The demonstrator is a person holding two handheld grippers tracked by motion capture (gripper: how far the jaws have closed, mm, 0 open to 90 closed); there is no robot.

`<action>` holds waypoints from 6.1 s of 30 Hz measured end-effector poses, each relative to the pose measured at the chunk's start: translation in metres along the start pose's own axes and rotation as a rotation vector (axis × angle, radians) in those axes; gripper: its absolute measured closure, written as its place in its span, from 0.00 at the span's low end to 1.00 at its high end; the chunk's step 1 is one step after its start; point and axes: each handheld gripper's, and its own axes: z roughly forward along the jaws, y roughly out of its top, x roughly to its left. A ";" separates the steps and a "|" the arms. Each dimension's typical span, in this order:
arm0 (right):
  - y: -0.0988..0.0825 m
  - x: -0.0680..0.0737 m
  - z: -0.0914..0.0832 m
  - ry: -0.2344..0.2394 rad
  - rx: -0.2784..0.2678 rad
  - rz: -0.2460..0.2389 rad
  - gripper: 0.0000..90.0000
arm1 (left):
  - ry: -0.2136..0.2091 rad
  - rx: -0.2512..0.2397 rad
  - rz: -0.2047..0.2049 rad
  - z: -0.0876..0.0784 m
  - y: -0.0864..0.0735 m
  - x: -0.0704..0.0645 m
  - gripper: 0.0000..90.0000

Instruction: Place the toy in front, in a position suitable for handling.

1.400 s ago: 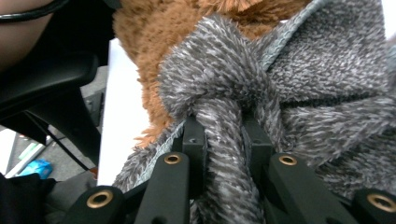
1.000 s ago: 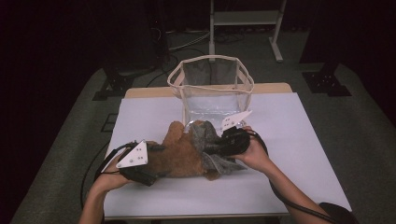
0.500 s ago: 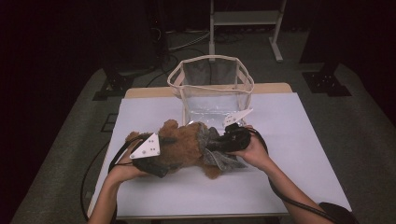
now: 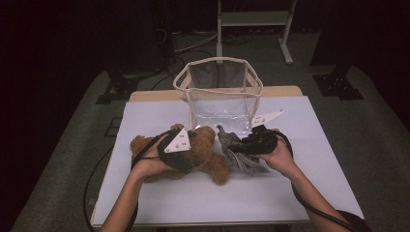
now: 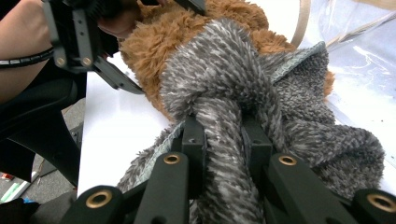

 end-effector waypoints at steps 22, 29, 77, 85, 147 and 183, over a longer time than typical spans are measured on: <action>0.005 0.009 -0.009 0.032 -0.030 -0.032 0.83 | -0.080 -0.097 -0.025 -0.004 0.020 -0.004 0.65; 0.000 0.024 -0.038 0.022 -0.053 -0.069 0.83 | -0.187 -0.147 0.011 0.006 0.047 -0.018 0.65; -0.050 0.006 -0.076 -0.006 -0.146 0.055 0.83 | -0.145 0.004 0.088 0.039 0.076 -0.027 0.54; -0.038 0.011 -0.080 0.000 -0.219 0.038 0.83 | -0.121 -0.096 0.026 0.018 0.084 -0.017 0.56; -0.046 0.019 -0.090 -0.056 -0.023 -0.035 0.37 | -0.185 -0.084 -0.090 -0.011 0.040 -0.018 0.15; -0.011 0.031 -0.019 -0.092 0.038 -0.228 0.30 | -0.166 -0.045 -0.215 -0.022 -0.053 -0.013 0.28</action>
